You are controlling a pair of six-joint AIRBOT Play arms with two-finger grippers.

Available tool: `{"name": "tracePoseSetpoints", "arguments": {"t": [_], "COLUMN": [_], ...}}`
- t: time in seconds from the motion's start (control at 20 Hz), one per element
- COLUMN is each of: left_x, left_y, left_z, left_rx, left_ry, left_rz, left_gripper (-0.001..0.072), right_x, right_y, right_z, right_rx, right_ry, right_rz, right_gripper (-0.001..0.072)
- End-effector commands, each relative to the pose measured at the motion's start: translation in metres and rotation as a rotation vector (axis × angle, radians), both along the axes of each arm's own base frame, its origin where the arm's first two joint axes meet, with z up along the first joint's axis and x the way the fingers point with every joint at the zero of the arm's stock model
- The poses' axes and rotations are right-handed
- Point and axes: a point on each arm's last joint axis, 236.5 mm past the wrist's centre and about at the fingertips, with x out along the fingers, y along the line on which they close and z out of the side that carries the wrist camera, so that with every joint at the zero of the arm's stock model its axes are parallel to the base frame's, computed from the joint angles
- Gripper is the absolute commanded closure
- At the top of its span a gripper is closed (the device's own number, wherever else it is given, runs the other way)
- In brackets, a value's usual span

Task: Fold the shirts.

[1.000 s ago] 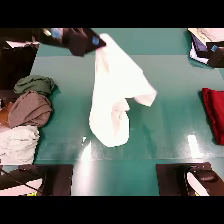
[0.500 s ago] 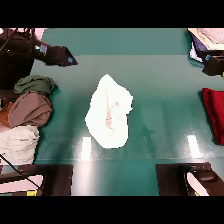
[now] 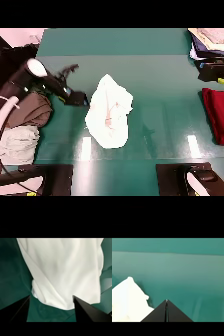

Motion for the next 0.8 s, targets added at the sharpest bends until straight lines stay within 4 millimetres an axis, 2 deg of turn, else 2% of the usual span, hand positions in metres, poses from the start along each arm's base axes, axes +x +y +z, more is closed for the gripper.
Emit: {"name": "tracePoseSetpoints", "arguments": {"t": [0.0, 0.1, 0.2, 0.45, 0.5, 0.6, 0.65, 0.7, 0.75], "left_x": [-0.053, -0.075, -0.086, -0.061, -0.055, -0.041, -0.034, -0.03, -0.026], "left_y": [-0.01, -0.016, -0.022, -0.031, -0.031, -0.028, -0.025, -0.024, -0.021], "left_z": [-0.037, -0.038, -0.046, -0.056, -0.056, -0.056, -0.057, -0.056, -0.055], "left_rx": [-0.023, -0.091, -0.141, -0.229, -0.239, -0.237, -0.232, -0.231, -0.229], "left_ry": [0.082, 0.097, 0.119, 0.081, 0.068, 0.023, -0.004, -0.016, -0.027], "left_rz": [0.012, 0.062, 0.123, 0.307, 0.334, 0.376, 0.391, 0.401, 0.407], "left_gripper": [0.0083, 0.0083, 0.0082, 0.0085, 0.0199, 0.0596, 0.0676, 0.0677, 0.0677], "right_x": [-0.001, 0.004, 0.01, 0.025, 0.027, 0.03, 0.031, 0.031, 0.031], "right_y": [0.008, 0.019, 0.032, 0.071, 0.079, 0.095, 0.103, 0.114, 0.127], "right_z": [-0.031, -0.044, -0.056, -0.087, -0.093, -0.117, -0.13, -0.145, -0.156], "right_rx": [0.001, 0.018, 0.015, 0.008, 0.006, -0.003, -0.002, 0.036, 0.098], "right_ry": [0.123, 0.17, 0.197, 0.252, 0.263, 0.319, 0.357, 0.412, 0.464], "right_rz": [0.037, 0.066, 0.099, 0.181, 0.197, 0.232, 0.244, 0.256, 0.268], "right_gripper": [0.0696, 0.0696, 0.0696, 0.0696, 0.0696, 0.0696, 0.0695, 0.0691, 0.0566]}}
